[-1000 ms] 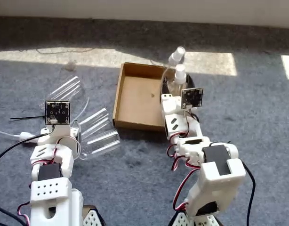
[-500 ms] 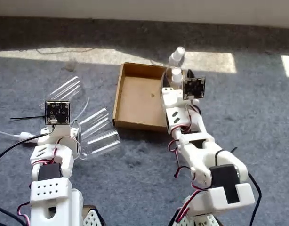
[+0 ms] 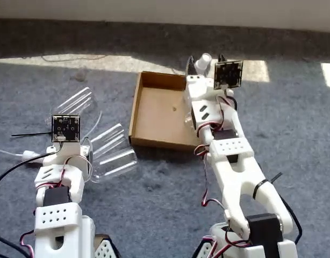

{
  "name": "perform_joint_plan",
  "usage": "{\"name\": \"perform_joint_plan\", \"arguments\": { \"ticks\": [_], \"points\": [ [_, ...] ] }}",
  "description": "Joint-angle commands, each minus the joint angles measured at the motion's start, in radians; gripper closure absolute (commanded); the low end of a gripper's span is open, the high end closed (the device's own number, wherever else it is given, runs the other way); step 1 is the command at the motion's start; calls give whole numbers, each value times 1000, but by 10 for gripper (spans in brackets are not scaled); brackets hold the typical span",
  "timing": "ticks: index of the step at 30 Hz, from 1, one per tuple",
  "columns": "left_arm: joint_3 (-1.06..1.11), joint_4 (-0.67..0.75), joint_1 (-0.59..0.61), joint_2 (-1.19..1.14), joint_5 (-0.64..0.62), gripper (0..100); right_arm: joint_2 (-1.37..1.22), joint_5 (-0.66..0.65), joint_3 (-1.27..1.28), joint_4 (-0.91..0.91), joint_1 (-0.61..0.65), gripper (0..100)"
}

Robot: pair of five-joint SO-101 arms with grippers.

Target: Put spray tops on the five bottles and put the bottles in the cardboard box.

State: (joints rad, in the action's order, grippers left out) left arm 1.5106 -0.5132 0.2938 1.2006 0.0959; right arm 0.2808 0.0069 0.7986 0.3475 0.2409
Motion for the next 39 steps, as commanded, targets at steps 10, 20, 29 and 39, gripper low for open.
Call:
{"name": "perform_joint_plan", "arguments": {
  "ticks": [10, 20, 29, 39],
  "points": [
    [-4, 20, -16, 16, 5, 846, 219, -6, -209, -351, 8, 767],
    [-91, -54, -1, 7, 6, 845, 601, -8, -122, -944, 128, 767],
    [-424, -388, 35, 4, 100, 846, 871, -114, 73, -1248, 139, 767],
    [-1006, -680, 351, -314, 253, 846, 780, -176, 73, -1435, 174, 766]
  ]
}}
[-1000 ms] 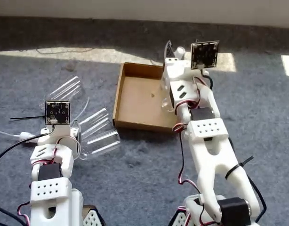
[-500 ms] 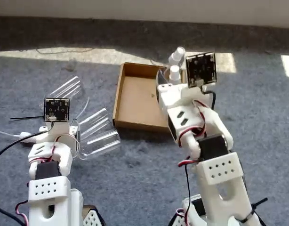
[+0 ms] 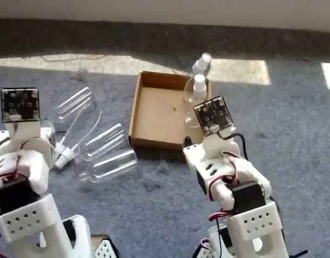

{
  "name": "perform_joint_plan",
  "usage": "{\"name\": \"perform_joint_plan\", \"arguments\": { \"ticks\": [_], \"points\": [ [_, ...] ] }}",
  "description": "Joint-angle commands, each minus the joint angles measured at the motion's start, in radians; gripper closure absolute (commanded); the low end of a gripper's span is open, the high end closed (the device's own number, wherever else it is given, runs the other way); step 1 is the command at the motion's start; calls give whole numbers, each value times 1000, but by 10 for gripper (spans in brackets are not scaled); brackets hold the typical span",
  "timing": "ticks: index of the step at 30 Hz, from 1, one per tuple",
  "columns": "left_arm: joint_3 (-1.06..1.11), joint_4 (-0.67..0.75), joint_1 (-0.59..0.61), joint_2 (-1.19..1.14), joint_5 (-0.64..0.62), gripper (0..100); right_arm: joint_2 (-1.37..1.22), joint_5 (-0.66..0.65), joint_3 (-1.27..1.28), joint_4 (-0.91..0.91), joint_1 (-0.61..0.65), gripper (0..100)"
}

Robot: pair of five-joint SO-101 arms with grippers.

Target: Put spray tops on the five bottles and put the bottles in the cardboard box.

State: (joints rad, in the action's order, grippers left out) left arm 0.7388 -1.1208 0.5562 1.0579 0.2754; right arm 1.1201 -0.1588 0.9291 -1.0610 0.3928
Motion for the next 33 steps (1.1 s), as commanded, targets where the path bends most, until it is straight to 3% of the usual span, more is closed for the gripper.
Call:
{"name": "perform_joint_plan", "arguments": {
  "ticks": [1, 8, 14, 20, 24, 33],
  "points": [
    [-315, -97, 120, -252, 109, 846, -96, -11, -82, -27, 33, 766],
    [-892, -250, 348, -739, 285, 846, -423, -17, -246, -25, 274, 765],
    [-1194, -301, 478, -1013, 305, 845, -728, -86, -440, -4, 524, 764],
    [-1268, -304, 506, -1089, 305, 845, -961, -112, -558, 134, 631, 761],
    [-1268, -302, 507, -1093, 307, 844, -1038, -196, -564, 165, 687, 684],
    [-1267, -299, 496, -1096, 307, 843, -1133, -292, -565, 165, 687, 648]
  ]
}}
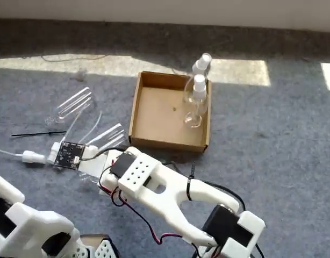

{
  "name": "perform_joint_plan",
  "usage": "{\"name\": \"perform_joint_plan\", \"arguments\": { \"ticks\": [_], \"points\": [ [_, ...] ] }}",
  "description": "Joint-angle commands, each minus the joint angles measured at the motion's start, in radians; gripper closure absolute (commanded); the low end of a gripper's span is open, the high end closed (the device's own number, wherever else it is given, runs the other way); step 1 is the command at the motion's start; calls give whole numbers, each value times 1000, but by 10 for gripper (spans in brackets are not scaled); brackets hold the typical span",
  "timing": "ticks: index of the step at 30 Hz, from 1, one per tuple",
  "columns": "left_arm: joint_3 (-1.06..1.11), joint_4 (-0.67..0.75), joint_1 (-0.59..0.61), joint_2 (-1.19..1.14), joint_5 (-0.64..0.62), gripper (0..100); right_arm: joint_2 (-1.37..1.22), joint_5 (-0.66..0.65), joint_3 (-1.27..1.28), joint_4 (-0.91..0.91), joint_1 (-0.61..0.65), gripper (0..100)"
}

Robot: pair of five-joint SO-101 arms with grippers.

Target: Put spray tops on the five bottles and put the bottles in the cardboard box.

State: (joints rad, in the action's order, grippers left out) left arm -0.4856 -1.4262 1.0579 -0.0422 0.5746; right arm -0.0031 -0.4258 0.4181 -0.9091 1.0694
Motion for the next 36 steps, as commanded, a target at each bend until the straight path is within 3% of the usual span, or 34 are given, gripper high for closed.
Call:
{"name": "perform_joint_plan", "arguments": {
  "ticks": [1, 13, 21, 28, 36],
  "points": [
    [-42, 6, -5, 4, 8, 843, -22, -25, -54, 18, 10, 648],
    [-42, 2, 2, 4, 8, 843, -111, -18, -53, 93, 12, 651],
    [-42, 0, -2, 4, 8, 843, -110, -17, -53, -16, 15, 838],
    [-42, 0, -4, 4, 8, 843, -107, 126, -54, -76, 8, 931],
    [-42, 0, 2, 4, 8, 843, 133, 130, -48, -165, 10, 995]
  ]
}}
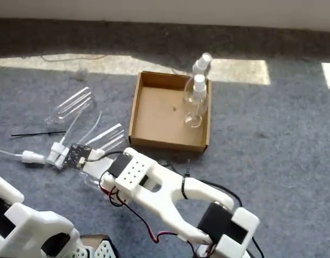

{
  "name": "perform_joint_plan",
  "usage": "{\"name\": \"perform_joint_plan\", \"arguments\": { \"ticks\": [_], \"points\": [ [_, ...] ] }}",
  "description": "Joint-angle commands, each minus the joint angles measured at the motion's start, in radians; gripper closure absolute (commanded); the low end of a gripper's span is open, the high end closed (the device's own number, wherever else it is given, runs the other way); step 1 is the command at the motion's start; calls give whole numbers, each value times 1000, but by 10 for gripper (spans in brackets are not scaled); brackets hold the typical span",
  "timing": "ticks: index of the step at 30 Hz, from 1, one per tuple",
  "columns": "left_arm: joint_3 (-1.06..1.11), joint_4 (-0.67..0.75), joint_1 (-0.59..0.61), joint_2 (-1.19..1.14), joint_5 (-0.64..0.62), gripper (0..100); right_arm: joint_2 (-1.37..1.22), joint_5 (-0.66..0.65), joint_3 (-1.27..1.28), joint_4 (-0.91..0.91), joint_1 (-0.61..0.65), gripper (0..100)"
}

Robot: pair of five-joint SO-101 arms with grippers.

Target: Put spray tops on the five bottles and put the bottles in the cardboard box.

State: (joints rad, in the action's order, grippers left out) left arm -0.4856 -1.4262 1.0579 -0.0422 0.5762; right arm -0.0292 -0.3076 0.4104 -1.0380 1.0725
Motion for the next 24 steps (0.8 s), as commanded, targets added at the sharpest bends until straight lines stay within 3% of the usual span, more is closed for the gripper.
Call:
{"name": "perform_joint_plan", "arguments": {
  "ticks": [1, 5, 8, 14, 17, 21, 24],
  "points": [
    [-42, -2, 2, 4, 6, 843, 216, 14, -41, -58, 7, 995],
    [-42, -2, -4, 4, 6, 843, 460, 14, -41, -174, -30, 995],
    [-42, -25, -8, 10, 5, 843, 627, 14, -41, -269, -160, 995],
    [-44, -164, -107, 35, 5, 842, 849, -9, -41, -415, -674, 995],
    [-36, -229, -182, 61, 5, 842, 877, -126, -36, -447, -977, 995],
    [13, -275, -278, 119, 0, 845, 858, -232, -18, -374, -1349, 995],
    [137, -273, -355, 189, -2, 845, 799, -279, 74, -228, -1509, 995]
  ]
}}
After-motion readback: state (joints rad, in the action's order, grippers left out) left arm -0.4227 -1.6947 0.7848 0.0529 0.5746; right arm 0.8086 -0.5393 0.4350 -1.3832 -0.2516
